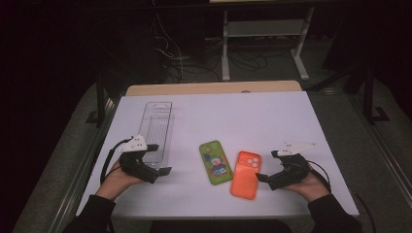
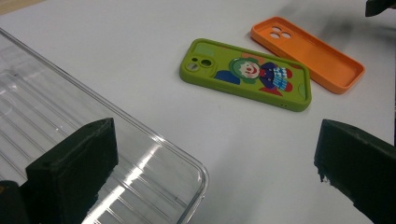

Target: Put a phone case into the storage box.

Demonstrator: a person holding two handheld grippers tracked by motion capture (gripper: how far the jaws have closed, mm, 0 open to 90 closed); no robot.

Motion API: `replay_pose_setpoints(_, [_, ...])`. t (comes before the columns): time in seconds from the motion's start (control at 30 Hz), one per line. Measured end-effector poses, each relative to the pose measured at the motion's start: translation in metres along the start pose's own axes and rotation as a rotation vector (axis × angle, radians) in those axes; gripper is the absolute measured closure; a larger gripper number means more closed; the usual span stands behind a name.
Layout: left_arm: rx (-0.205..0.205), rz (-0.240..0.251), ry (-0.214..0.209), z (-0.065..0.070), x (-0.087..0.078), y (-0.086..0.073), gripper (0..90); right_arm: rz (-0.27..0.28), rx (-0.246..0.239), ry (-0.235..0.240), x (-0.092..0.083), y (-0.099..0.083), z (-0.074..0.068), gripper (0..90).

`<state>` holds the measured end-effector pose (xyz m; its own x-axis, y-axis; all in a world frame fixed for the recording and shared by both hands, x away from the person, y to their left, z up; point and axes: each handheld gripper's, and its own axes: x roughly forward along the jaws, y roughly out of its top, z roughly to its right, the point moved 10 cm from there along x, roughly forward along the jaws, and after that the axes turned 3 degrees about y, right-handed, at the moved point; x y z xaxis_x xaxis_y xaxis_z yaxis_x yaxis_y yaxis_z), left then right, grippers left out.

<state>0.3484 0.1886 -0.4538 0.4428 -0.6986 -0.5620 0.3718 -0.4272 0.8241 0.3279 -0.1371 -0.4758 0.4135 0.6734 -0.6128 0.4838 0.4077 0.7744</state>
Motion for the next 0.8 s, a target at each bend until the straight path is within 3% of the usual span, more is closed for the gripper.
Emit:
replay_pose_setpoints(0.33, [-0.008, 0.000, -0.002, 0.001, 0.001, 0.001, 0.0, -0.021, 0.016, 0.007, -0.001, 0.002, -0.002, 0.0])
replay_pose_setpoints(0.47, [-0.017, 0.004, 0.000, 0.000, 0.000, 0.002, 0.0, -0.023, -0.001, 0.020, -0.001, 0.003, -0.003, 2.5])
replay_pose_setpoints(0.53, [-0.005, 0.003, 0.000, 0.001, -0.001, 0.002, 0.0, -0.032, 0.011, 0.034, -0.001, 0.003, -0.006, 6.8])
replay_pose_setpoints(0.8, [-0.018, 0.012, -0.003, 0.001, -0.001, 0.003, 0.0, -0.029, 0.002, 0.064, 0.001, 0.014, -0.013, 25.8])
